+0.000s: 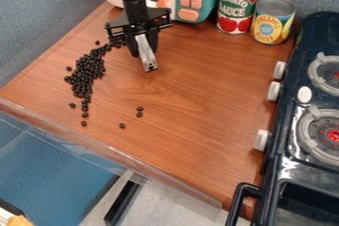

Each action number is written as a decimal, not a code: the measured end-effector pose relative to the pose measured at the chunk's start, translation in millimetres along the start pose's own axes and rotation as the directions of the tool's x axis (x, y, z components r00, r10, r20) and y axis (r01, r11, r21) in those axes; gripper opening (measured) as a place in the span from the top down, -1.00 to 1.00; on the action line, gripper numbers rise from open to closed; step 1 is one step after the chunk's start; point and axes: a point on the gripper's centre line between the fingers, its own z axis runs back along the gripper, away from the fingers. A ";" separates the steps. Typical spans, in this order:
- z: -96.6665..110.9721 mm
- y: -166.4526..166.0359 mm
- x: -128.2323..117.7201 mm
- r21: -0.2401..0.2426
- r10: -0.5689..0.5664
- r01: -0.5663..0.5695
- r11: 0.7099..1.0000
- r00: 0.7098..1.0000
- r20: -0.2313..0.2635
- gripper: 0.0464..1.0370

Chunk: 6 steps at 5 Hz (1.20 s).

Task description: Sweep into pile

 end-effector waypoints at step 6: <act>4.5 76.2 3.4 0.024 0.205 -0.205 0.979 0.979 0.008 0.32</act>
